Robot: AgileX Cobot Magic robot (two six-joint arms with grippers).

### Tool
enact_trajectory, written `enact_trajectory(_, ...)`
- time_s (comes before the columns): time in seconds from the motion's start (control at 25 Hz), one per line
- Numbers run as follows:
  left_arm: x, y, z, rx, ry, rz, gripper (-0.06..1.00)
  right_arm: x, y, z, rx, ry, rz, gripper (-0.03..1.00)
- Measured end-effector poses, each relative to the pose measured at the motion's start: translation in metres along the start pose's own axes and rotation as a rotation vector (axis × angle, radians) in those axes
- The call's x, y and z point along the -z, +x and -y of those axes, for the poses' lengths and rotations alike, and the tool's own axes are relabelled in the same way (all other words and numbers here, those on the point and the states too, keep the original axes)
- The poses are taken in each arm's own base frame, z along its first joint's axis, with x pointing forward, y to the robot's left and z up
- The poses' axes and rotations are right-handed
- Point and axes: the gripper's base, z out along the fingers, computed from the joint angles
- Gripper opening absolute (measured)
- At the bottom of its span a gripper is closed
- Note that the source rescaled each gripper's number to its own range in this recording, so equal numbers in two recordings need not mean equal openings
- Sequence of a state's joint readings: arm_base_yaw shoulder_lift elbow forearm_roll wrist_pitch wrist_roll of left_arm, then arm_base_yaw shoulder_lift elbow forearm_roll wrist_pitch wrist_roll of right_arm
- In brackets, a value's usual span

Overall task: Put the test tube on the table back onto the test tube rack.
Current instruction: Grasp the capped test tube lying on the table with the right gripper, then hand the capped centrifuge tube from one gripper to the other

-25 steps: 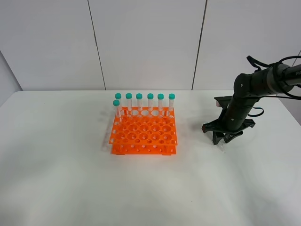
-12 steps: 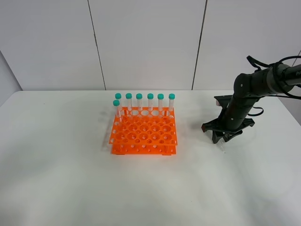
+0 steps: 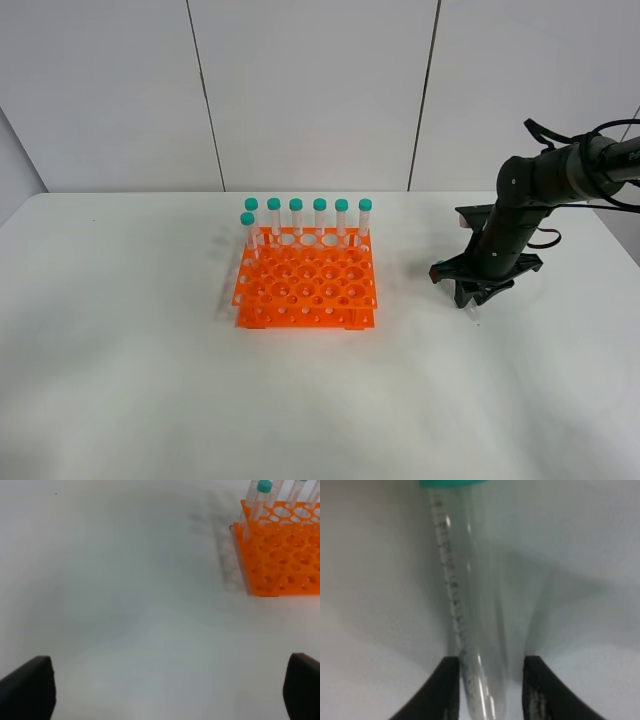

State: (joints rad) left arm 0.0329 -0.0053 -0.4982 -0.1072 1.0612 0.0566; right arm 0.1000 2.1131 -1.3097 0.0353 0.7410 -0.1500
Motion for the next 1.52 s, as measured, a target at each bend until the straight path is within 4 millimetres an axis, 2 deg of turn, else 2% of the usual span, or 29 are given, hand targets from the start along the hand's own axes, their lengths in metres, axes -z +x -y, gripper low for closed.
enact_trajectory(0.12,0.0,0.0,0.0,0.0,0.0,0.0,1.0,0.0,0.0,0.0,0.003,0.0,0.0,0.16)
enact_trajectory(0.24,0.0,0.0,0.0,0.0,0.0,0.0,1.0,0.0,0.0,0.0,0.004,0.0,0.001,0.0)
enact_trajectory(0.6,0.0,0.0,0.0,0.0,0.0,0.0,1.0,0.001,0.0,0.0,0.022,0.001,0.005,0.01)
enact_trajectory(0.68,0.0,0.0,0.0,0.0,0.0,0.0,1.0,0.009,-0.002,0.0,0.031,0.004,0.026,0.01)
enact_trajectory(0.8,0.0,0.0,0.0,0.0,0.0,0.0,1.0,0.043,-0.005,-0.001,0.039,0.015,0.109,0.01)
enact_trajectory(0.88,0.0,0.0,0.0,0.0,0.0,0.0,1.0,0.075,-0.005,-0.006,0.053,0.024,0.19,0.01)
enact_trajectory(1.04,0.0,0.0,0.0,0.0,0.0,0.001,1.0,0.134,0.0,-0.029,0.146,0.032,0.337,0.01)
enact_trajectory(1.16,0.0,0.0,0.0,0.0,0.0,0.001,1.0,0.168,0.008,-0.048,0.197,0.022,0.421,0.01)
enact_trajectory(1.36,0.0,0.0,0.0,0.0,0.0,0.001,1.0,0.214,0.027,-0.062,0.279,0.024,0.534,0.01)
enact_trajectory(1.52,0.0,0.0,0.0,0.0,0.0,0.001,1.0,0.232,0.049,-0.063,0.334,0.02,0.546,0.01)
